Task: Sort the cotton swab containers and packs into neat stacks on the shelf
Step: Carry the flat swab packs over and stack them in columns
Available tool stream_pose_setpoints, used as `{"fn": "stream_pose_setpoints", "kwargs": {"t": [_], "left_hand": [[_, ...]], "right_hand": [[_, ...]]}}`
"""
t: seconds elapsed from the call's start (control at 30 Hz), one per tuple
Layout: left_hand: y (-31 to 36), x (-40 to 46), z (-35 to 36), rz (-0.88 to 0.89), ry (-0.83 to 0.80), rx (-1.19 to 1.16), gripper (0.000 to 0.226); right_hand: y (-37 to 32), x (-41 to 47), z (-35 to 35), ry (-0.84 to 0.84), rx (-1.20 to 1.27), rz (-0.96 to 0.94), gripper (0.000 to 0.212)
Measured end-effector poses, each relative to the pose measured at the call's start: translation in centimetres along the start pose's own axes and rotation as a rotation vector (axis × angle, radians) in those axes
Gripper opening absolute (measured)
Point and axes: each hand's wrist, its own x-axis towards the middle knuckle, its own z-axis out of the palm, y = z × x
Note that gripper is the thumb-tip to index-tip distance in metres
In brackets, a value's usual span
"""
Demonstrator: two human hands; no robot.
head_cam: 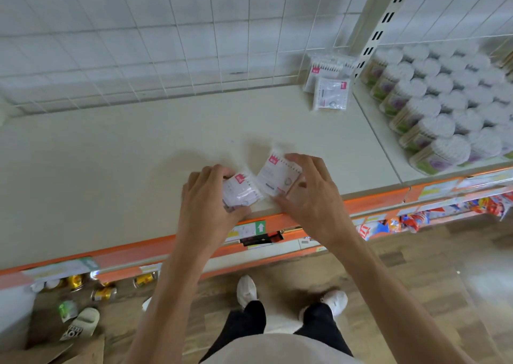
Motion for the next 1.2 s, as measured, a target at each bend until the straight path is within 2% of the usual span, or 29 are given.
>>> {"fn": "stream_pose_setpoints", "kwargs": {"t": [0.1, 0.17, 0.23, 0.3, 0.5, 0.77, 0.87, 1.03, 1.2], "left_hand": [[0.3, -0.4, -1.0, -0.033, 0.063, -0.143, 0.05], [0.7, -0.9, -1.6, -0.073, 0.086, -0.27, 0.043], [1.2, -1.3, -2.1, -0.103, 0.055, -0.39, 0.049], [2.0, -1.4, -2.1, -0.105, -0.015, -0.468, 0.058], [7.6, 0.1, 1.1, 0.027, -0.228, -0.478, 0.038], [20.0, 2.1, 12.1, 0.219, -0.522, -0.494, 0.035], [25.1, 2.3, 17.0, 0.32, -0.589, -0.45, 0.038], [34.9, 1.9, 24.5, 0.433, -0.675, -0.502, 0.036], [42.7, 0.7, 29.0, 0.458, -0.726, -0.56, 0.035]], "right_hand": [[0.2, 0.0, -0.6, 0.049, 0.272, -0.009, 0.039], [0.6, -0.3, -1.4, 0.074, 0.364, -0.011, 0.037], [1.1, -1.0, -2.7, 0.109, 0.456, 0.009, 0.043], [2.0, -2.0, -4.3, 0.135, 0.498, 0.03, 0.039], [6.4, -5.3, -10.1, 0.215, 0.491, 0.055, 0.025], [15.9, -12.1, -19.5, 0.43, 0.433, 0.264, 0.027], [19.7, -15.4, -23.5, 0.526, 0.464, 0.345, 0.028], [26.3, -19.7, -29.9, 0.701, 0.485, 0.376, 0.024], [31.4, -22.4, -35.6, 0.753, 0.449, 0.373, 0.022]]}}
